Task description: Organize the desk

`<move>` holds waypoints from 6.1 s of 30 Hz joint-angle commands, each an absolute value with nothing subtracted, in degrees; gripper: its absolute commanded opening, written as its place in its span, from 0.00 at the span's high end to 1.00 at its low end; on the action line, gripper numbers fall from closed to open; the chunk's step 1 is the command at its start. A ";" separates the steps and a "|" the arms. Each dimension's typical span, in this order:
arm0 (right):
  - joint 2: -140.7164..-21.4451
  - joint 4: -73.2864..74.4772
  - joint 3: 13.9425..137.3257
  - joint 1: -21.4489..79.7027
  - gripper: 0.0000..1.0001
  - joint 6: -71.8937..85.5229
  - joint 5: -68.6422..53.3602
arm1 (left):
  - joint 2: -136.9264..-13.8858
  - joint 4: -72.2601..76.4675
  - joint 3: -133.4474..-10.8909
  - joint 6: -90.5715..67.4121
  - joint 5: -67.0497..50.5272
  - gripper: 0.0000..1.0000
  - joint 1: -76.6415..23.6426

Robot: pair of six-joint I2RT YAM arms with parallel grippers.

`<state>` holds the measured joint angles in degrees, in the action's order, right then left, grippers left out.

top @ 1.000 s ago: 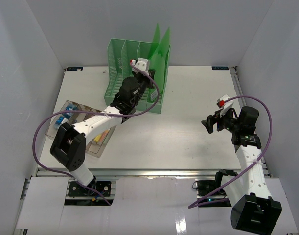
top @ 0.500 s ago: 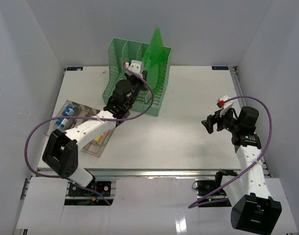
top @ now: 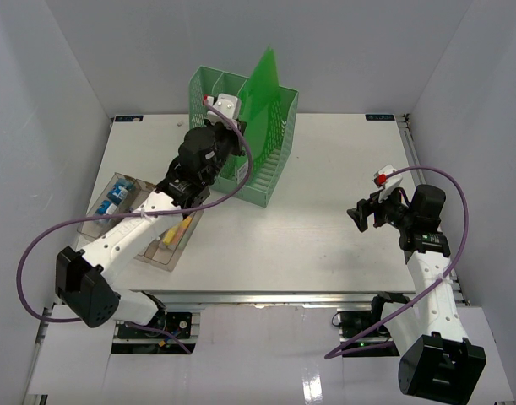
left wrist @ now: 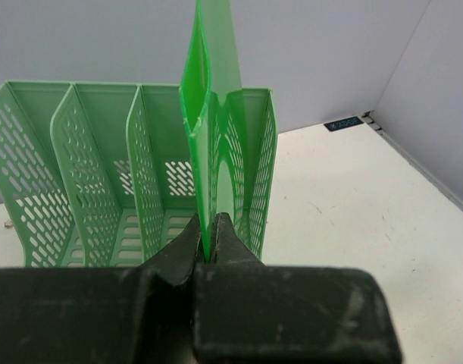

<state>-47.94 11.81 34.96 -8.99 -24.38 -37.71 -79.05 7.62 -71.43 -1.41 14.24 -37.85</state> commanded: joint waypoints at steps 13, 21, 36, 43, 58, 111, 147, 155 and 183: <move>-47.55 9.64 34.89 -9.26 0.10 -24.05 -38.85 | -68.51 1.18 -83.99 -5.30 10.78 1.00 -38.14; -47.55 9.49 34.80 -9.27 0.10 -24.04 -38.89 | -66.67 -2.51 -90.09 -10.16 11.46 1.00 -38.14; -47.27 9.67 34.89 -9.24 0.10 -23.91 -38.93 | -71.37 -7.10 -99.84 -22.03 7.38 1.00 -35.81; -46.86 9.76 34.98 -9.32 0.10 -23.92 -39.02 | -73.90 -12.75 -103.45 -29.42 -1.90 1.00 -31.75; -45.70 9.93 35.06 -9.40 0.10 -23.91 -39.29 | -80.70 -2.48 -100.06 -60.95 -32.75 1.00 -8.13; -46.49 9.84 34.72 -9.40 0.10 -24.39 -39.02 | -89.37 -3.72 -98.99 -41.75 -29.91 1.00 -2.37; -46.85 9.76 34.45 -9.40 0.10 -24.52 -39.02 | -87.03 -8.02 -101.28 -21.94 -33.04 1.00 -5.01; -47.02 9.61 34.45 -9.37 0.10 -24.52 -38.94 | -87.89 -8.58 -101.95 -20.77 -34.51 1.00 -5.01; -47.20 9.52 34.37 -9.38 0.10 -24.52 -39.02 | -88.05 -8.78 -100.10 -15.36 -32.34 1.00 -12.72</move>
